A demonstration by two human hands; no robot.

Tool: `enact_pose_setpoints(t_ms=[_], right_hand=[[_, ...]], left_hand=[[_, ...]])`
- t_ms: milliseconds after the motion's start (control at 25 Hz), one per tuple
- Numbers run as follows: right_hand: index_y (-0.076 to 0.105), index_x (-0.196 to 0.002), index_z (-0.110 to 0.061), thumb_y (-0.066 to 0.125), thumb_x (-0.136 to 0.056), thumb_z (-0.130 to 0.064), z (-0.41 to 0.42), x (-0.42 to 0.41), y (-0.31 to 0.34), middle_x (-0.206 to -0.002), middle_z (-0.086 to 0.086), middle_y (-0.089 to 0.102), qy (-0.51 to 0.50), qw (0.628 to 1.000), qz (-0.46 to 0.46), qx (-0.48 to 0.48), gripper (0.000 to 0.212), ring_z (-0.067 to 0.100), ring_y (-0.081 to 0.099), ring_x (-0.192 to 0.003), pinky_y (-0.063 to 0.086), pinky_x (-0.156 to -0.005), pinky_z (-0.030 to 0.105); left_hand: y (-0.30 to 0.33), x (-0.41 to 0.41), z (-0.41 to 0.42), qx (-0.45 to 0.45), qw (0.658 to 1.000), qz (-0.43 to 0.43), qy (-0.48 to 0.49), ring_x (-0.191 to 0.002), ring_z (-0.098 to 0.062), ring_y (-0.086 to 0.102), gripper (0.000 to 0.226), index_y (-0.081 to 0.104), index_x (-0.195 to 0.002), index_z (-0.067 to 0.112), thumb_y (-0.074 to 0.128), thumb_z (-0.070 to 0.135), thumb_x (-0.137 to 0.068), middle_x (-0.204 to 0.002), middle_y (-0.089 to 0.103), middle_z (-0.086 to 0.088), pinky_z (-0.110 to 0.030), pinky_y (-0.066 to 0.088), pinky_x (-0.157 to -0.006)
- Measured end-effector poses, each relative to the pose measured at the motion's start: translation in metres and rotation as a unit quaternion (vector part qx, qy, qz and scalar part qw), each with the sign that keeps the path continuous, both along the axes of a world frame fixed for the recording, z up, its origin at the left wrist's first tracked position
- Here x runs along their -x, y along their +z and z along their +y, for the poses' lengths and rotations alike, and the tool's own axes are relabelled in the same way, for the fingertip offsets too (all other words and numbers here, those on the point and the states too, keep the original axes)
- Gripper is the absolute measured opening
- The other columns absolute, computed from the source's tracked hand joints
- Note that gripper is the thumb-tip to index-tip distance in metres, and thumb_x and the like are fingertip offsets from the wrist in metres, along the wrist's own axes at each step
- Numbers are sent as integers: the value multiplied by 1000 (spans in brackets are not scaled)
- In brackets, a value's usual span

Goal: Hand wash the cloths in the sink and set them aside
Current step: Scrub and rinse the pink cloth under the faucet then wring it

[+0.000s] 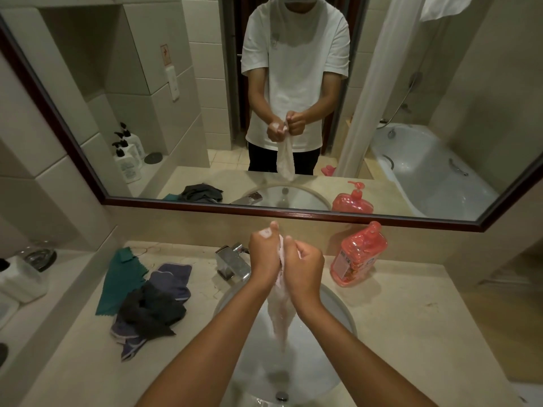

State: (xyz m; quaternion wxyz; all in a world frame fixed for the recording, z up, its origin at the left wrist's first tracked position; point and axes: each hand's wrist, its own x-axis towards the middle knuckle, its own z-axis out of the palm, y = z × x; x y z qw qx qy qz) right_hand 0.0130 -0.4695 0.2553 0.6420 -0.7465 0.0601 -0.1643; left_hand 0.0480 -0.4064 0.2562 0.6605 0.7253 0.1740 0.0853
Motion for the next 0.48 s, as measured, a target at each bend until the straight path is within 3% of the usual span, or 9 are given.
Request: enact_pose_setpoints(t_ms=[280, 480], right_hand=[[33, -48, -19, 56, -96, -13, -8, -34, -1, -45, -4, 29, -56, 996, 60, 28, 54, 10, 25, -45, 23, -49, 32], [37, -47, -18, 58, -94, -14, -6, -39, -13, -47, -1, 33, -62, 990, 124, -10, 51, 15, 30, -49, 27, -53, 31]], left_hand=[[2, 10, -8, -18, 999, -13, -32, -56, -17, 38, 46, 46, -63, 11, 48, 30, -106, -58, 43, -8, -30, 29, -54], [-4, 10, -2, -32, 999, -4, -19, -43, -6, 31, 52, 37, -55, 19, 52, 27, -104, -45, 36, 9, -28, 27, -48]])
